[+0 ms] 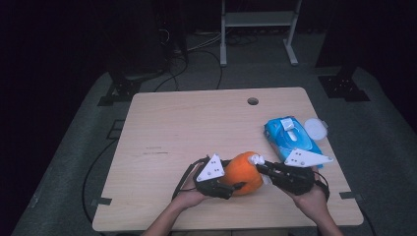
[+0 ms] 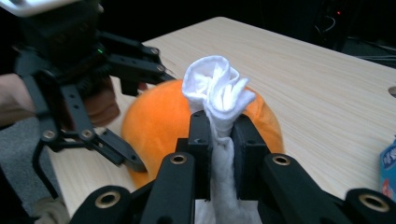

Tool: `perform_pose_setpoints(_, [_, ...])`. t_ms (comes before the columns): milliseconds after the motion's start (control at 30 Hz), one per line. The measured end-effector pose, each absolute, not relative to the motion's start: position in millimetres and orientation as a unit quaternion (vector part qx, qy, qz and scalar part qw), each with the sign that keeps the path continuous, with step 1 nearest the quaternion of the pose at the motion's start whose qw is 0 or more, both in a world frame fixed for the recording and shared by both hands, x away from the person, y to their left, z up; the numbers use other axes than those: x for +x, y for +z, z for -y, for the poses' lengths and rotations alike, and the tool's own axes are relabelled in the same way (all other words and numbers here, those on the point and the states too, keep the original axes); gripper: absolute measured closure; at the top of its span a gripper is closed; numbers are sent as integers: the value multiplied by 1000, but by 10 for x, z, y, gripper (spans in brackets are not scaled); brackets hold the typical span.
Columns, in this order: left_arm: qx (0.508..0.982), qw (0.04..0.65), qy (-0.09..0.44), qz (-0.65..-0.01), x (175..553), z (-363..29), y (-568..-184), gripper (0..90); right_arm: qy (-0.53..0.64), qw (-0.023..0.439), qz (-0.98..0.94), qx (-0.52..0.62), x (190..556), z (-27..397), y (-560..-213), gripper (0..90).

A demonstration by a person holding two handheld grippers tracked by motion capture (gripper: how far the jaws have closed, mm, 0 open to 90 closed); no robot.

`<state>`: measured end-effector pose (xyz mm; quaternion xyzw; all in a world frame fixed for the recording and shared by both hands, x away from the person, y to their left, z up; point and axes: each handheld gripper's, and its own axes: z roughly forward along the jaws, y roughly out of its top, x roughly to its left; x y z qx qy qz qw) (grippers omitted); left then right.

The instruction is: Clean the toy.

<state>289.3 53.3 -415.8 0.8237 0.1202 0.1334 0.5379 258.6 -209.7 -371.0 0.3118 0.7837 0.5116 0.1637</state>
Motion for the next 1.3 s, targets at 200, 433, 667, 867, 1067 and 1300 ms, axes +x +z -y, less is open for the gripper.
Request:
perform_pose_setpoints(200, [838,513,133,-128,2915,-534,-4180,292,491,161,-790,330,2658,2107,-3826,793])
perform_pose_setpoints(433, [852,488,130,-138,2948,-494,-4289,283,486,157,-806,301,2569,1889,-3819,794])
perform_pose_setpoints(667, [849,495,125,-139,2953,-450,-4352,245,473,173,-798,332,2698,2077,-3931,792])
perform_pose_setpoints(867, [852,489,117,-143,2945,-436,-4373,209,473,171,-806,312,2594,1913,-3862,795])
perform_pose_setpoints(1067, [844,509,115,-123,2979,-490,-4398,146,470,171,-809,308,2635,1943,-3884,791])
perform_pose_setpoints(1300, [837,525,106,-115,3042,-559,-4432,91,467,163,-808,320,2661,2073,-3929,790])
